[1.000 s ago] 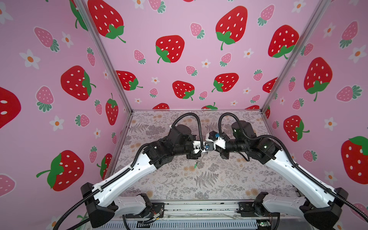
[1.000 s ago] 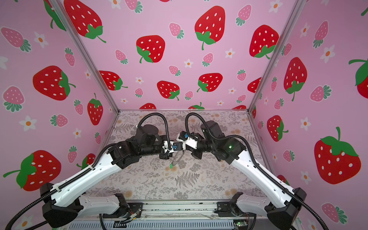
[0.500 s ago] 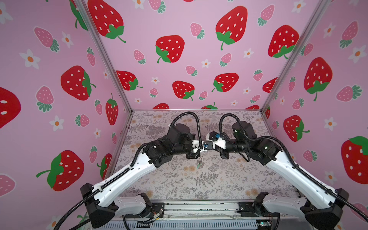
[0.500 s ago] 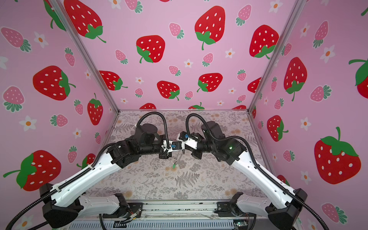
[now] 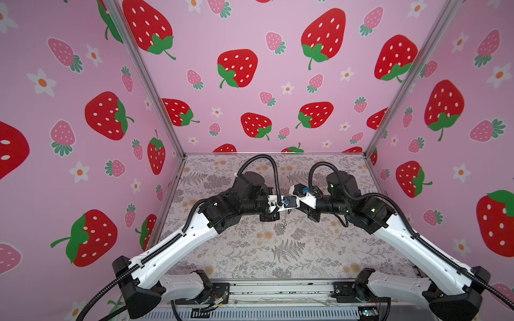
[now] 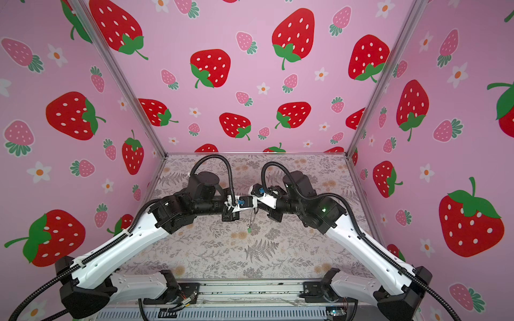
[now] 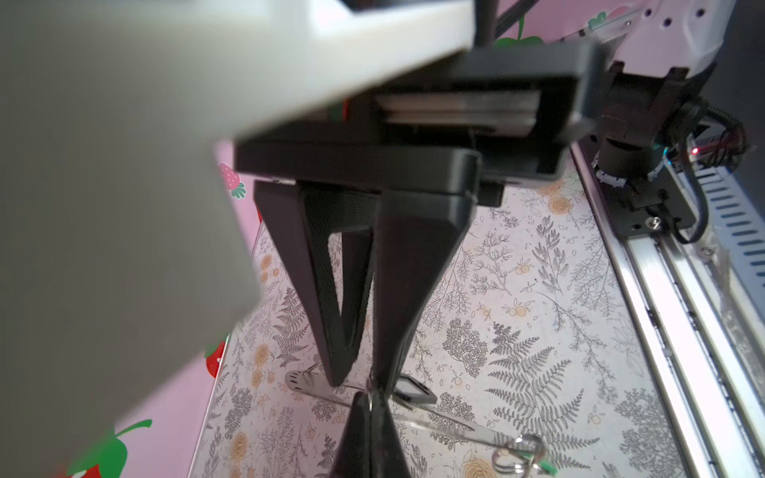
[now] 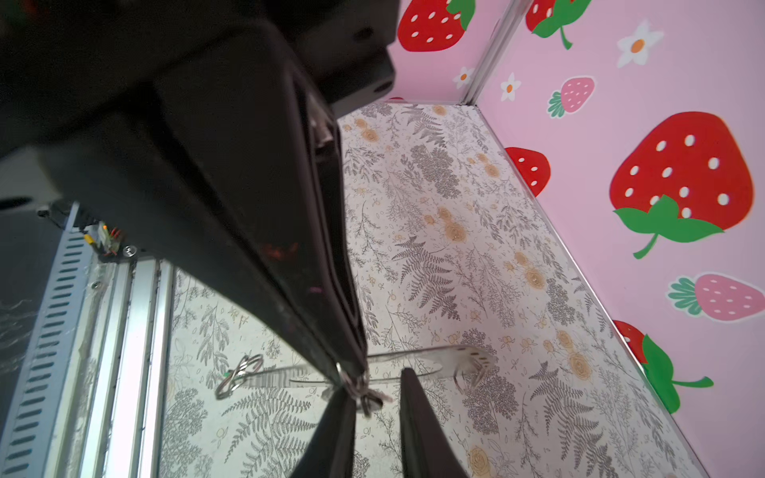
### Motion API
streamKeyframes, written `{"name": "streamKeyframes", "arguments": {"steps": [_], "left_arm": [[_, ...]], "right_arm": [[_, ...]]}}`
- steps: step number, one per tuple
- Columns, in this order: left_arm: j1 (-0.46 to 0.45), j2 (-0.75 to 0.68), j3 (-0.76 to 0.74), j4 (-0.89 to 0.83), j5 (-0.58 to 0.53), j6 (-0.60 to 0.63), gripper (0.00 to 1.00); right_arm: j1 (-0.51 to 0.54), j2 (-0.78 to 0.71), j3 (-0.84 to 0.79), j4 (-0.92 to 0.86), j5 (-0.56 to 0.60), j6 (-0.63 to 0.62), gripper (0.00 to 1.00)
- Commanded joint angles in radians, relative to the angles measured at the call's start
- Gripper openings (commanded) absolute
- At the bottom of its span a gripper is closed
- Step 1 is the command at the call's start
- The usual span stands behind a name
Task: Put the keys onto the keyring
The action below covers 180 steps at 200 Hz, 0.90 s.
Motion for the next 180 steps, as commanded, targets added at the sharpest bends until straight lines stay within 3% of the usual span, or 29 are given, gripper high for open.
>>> {"name": "streamKeyframes", "arguments": {"steps": [1, 39, 83, 180], "left_arm": [[0.037, -0.035, -0.018, 0.097, 0.055, -0.093, 0.00], [0.062, -0.094, -0.091, 0.284, 0.095, -0.225, 0.00], [0.066, -0.130, -0.162, 0.477, 0.080, -0.361, 0.00], [0.066, -0.156, -0.237, 0.694, 0.048, -0.507, 0.00]], "right_arm": [[0.013, -0.067, -0.049, 0.087, 0.040, -0.003, 0.32], [0.011, -0.145, -0.150, 0.241, 0.019, 0.064, 0.41], [0.010, -0.134, -0.161, 0.326, -0.020, 0.122, 0.42], [0.012, -0.099, -0.148, 0.417, 0.062, 0.206, 0.31]]}}
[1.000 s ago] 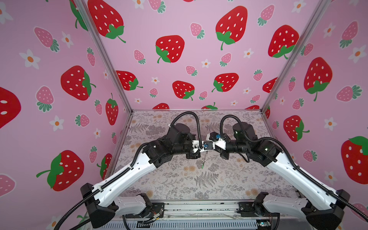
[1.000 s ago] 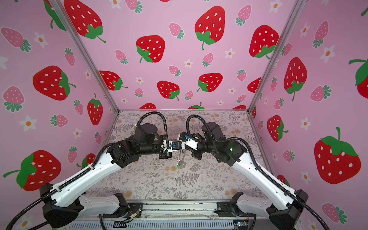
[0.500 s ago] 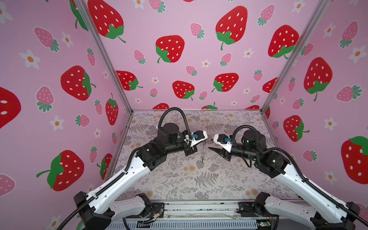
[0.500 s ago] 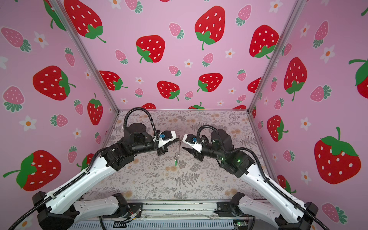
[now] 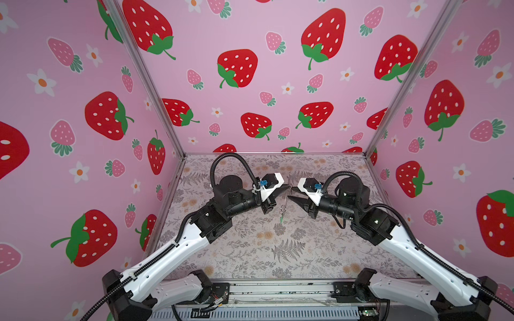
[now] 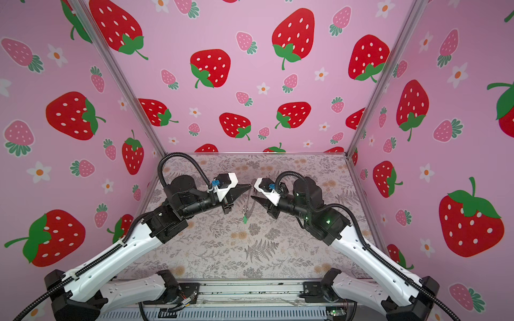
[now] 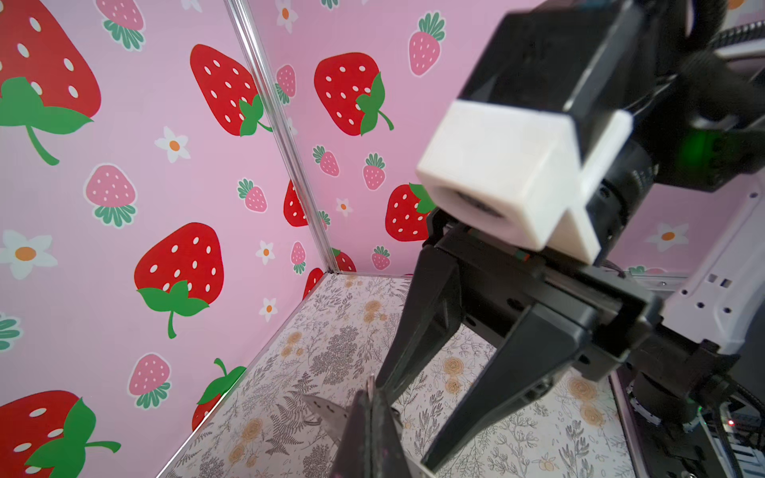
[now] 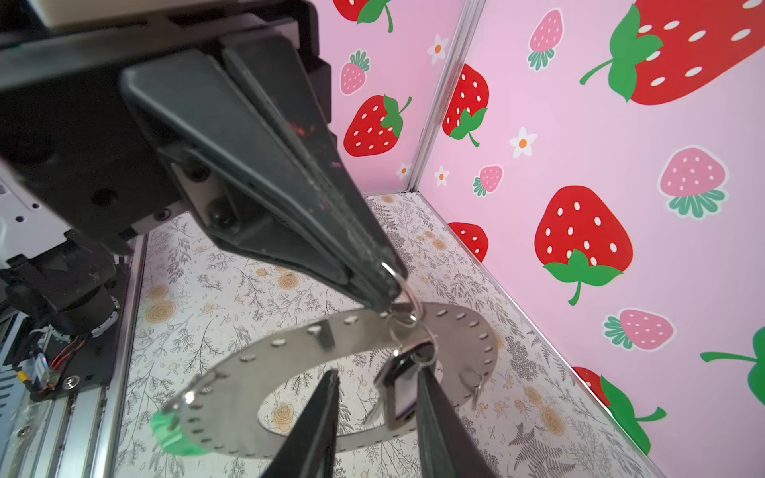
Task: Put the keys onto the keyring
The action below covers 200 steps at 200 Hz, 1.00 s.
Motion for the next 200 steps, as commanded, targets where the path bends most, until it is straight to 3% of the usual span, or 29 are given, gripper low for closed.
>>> {"name": "streamKeyframes", "arguments": {"steps": [1, 56, 100, 127, 168, 200], "left_arm": [[0.002, -0.018, -0.004, 0.114, -0.007, -0.048, 0.00], [0.001, -0.011, -0.004, 0.137, -0.005, -0.067, 0.00], [0.000, -0.004, 0.000, 0.137, -0.001, -0.072, 0.00], [-0.001, 0.001, 0.005, 0.138, 0.016, -0.075, 0.00], [0.000, 0.000, 0.001, 0.148, 0.023, -0.074, 0.00], [-0.001, -0.003, -0.004, 0.165, 0.034, -0.074, 0.00]], "right_arm": [[0.004, -0.004, 0.002, 0.047, 0.021, 0.029, 0.31], [0.003, 0.003, -0.001, 0.088, 0.014, 0.043, 0.30], [0.004, -0.007, -0.004, 0.101, 0.031, 0.032, 0.17], [0.004, -0.004, -0.007, 0.100, 0.035, 0.022, 0.14], [0.003, -0.003, -0.013, 0.083, -0.015, -0.013, 0.02], [0.004, 0.003, -0.012, 0.042, -0.047, -0.040, 0.00]]}}
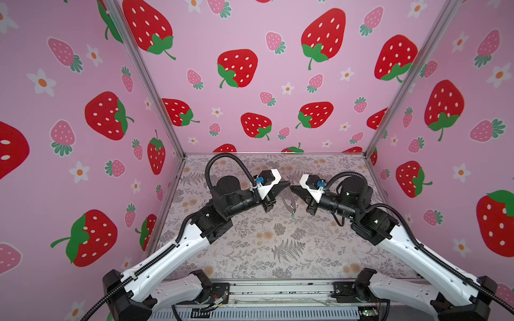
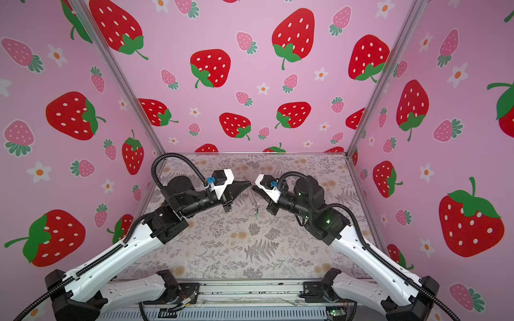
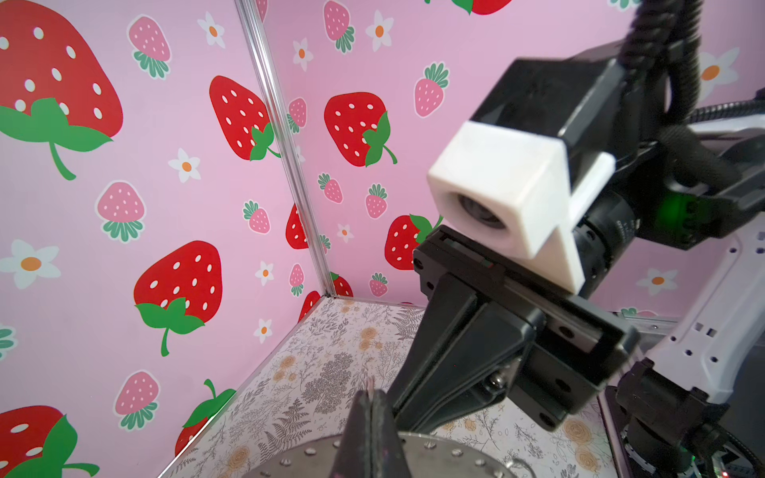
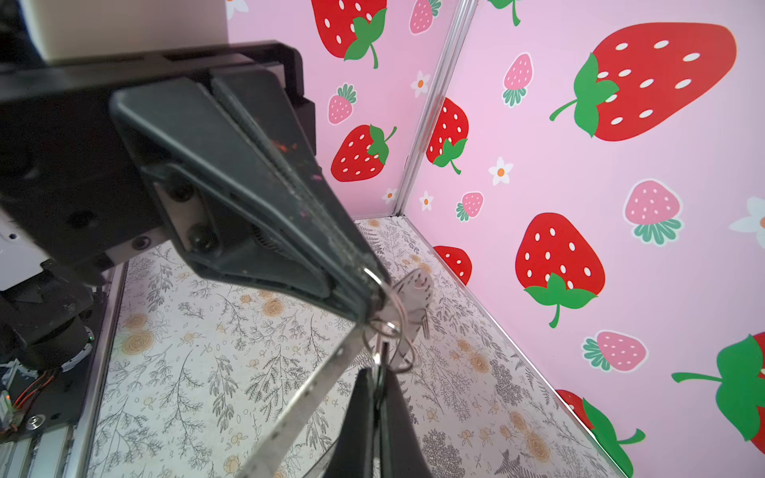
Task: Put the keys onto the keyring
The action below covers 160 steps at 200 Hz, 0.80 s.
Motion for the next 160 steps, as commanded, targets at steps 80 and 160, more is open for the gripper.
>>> {"name": "streamKeyframes", "arguments": {"steps": [80, 160], "left_arm": [[0.000, -0.016, -0.011, 0.086, 0.035, 0.010, 0.00], [0.002, -0.028, 0.038, -0.104, 0.106, 0.128, 0.00]], "right_arm": [[0.004, 0.023, -0.001, -0.069, -0.085, -0.041, 0.00], [0.002, -0.017, 0.070, -0.198, -0.009, -0.106, 0.00]]}}
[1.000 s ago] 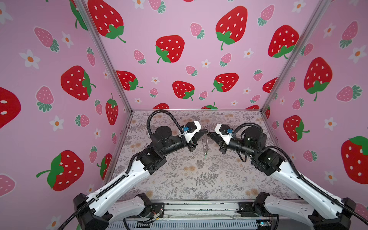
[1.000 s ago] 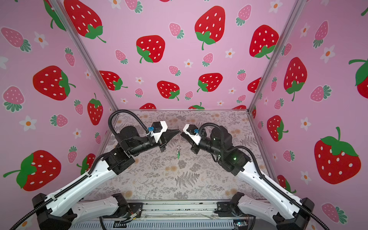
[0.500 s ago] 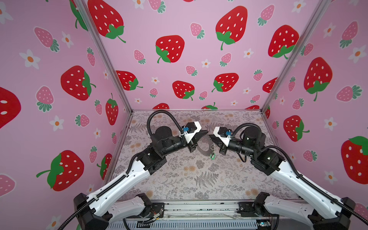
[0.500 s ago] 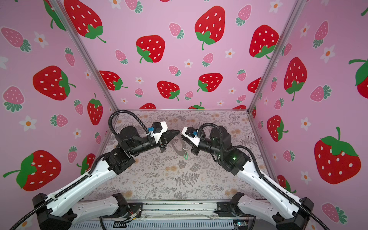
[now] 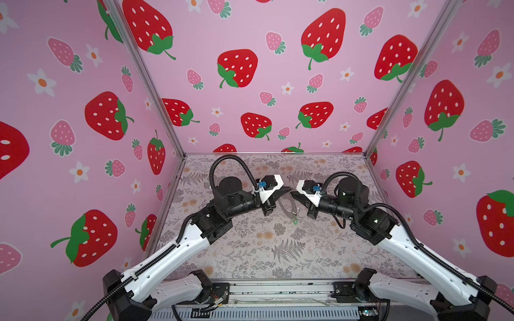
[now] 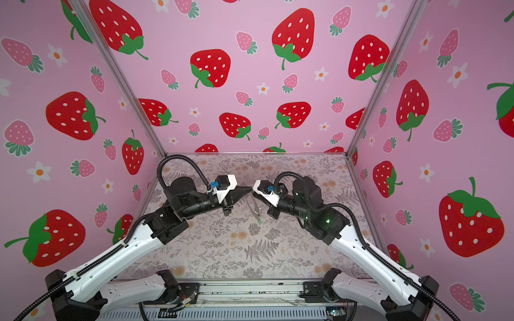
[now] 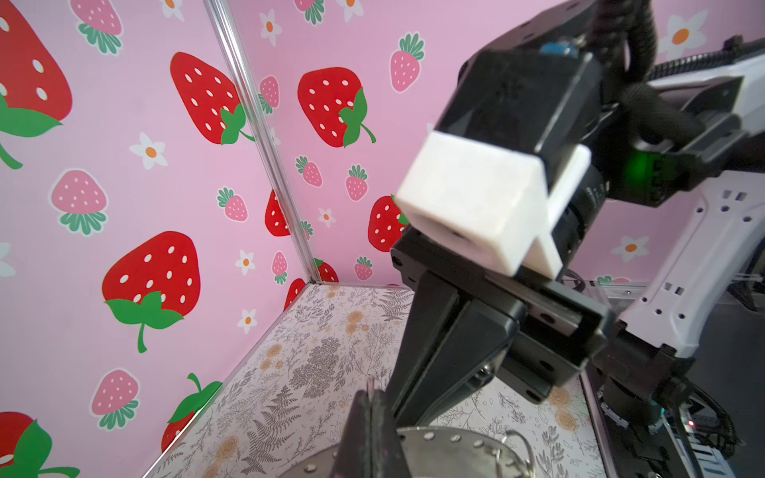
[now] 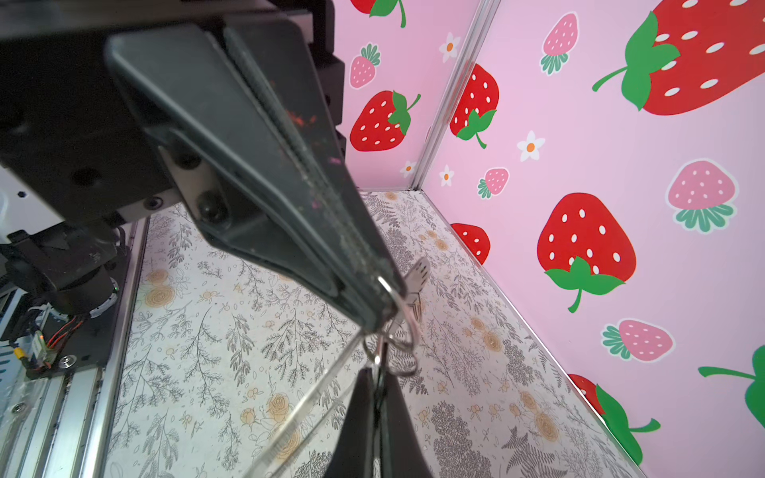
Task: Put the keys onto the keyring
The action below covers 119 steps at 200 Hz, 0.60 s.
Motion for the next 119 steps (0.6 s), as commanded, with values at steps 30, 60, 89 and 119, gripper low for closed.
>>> {"name": "streamKeyframes", "arguments": {"steps": [30, 60, 89, 119], "left_arm": [[0.001, -0.023, 0.059, -0.067, 0.059, 0.078, 0.00], [0.000, -0.028, 0.065, -0.101, 0.032, 0.102, 0.00], [0.001, -0.038, 0.067, -0.124, 0.002, 0.128, 0.00], [0.001, -0.043, 0.066, -0.142, -0.030, 0.144, 0.00]], "right_arm": [[0.002, -0.011, 0.087, -0.119, -0.001, -0.056, 0.00], [0.001, 0.004, 0.118, -0.168, -0.031, -0.073, 0.00], [0.002, 0.011, 0.136, -0.216, -0.042, -0.095, 0.00], [0.002, 0.027, 0.161, -0.269, -0.076, -0.117, 0.00]]}}
